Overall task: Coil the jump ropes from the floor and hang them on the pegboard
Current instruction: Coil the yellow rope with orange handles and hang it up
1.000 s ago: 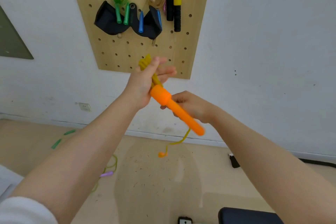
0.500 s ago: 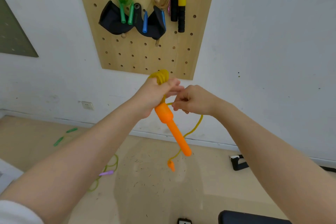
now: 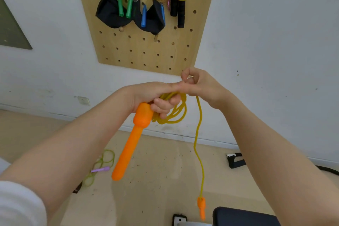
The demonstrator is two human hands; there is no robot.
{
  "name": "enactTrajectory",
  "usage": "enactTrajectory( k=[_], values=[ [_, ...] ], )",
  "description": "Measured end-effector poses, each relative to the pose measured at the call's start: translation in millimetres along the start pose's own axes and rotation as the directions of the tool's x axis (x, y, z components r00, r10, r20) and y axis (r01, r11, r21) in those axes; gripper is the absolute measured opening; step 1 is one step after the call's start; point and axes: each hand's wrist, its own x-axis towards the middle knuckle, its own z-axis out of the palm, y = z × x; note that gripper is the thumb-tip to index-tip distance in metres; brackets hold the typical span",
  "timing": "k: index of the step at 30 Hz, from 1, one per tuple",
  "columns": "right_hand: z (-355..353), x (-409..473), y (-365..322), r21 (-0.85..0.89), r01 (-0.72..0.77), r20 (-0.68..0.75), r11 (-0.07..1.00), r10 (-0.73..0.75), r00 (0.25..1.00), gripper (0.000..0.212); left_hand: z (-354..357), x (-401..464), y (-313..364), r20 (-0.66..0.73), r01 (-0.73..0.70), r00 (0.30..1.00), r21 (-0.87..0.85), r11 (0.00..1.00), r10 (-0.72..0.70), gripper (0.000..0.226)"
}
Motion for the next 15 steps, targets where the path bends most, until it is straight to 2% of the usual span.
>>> enactTrajectory(
  k=[1,2,3,4,5,6,7,8,10,12,15],
  values=[
    [-1,2,3,0.213,-0.015,0.008,0.977,0.014,1.000,0.020,-3,2,-2,0.152,-0.074,0.984,-0.118,0.990,0.092,0.041],
    [1,3,5,0.409,-0.047,0.020,0.911,0.043,0.999,0.017,-3,5,-4,0.295,-0.137,0.930,-0.280,0.950,0.221,0.037],
    [6,4,11,0.544,-0.089,0.025,0.835,0.089,0.996,0.018,-1,7,-5,0.346,-0.179,0.865,-0.463,0.868,0.363,0.034],
    [14,4,17,0.567,-0.128,0.008,0.814,0.150,0.989,0.018,3,10,-4,0.289,-0.214,0.829,-0.627,0.749,0.479,0.033],
    [21,5,25,0.524,-0.179,0.003,0.832,0.208,0.978,0.019,6,12,-3,0.155,-0.271,0.831,-0.725,0.633,0.534,0.032],
    [28,2,30,0.392,-0.227,0.012,0.892,0.241,0.970,0.024,7,17,-3,-0.032,-0.367,0.851,-0.751,0.550,0.524,0.032],
    [33,0,33,0.247,-0.274,0.042,0.929,0.273,0.961,0.029,6,21,-4,-0.252,-0.487,0.851,-0.706,0.514,0.460,0.034],
    [38,-3,31,0.124,-0.322,0.093,0.939,0.312,0.945,0.028,1,23,-7,-0.422,-0.569,0.822,-0.644,0.511,0.383,0.036],
    [36,-7,24,-0.025,-0.419,0.195,0.908,0.415,0.888,0.017,-14,31,-18,-0.596,-0.584,0.775,-0.545,0.601,0.213,0.039],
    [32,-7,16,-0.190,-0.466,0.242,0.864,0.502,0.831,0.019,-25,34,-29,-0.680,-0.479,0.733,-0.474,0.739,0.039,0.035],
    [31,-4,8,-0.473,-0.364,0.241,0.802,0.515,0.822,0.020,-32,31,-42,-0.701,-0.315,0.713,-0.341,0.886,-0.016,0.026]
  ],
)
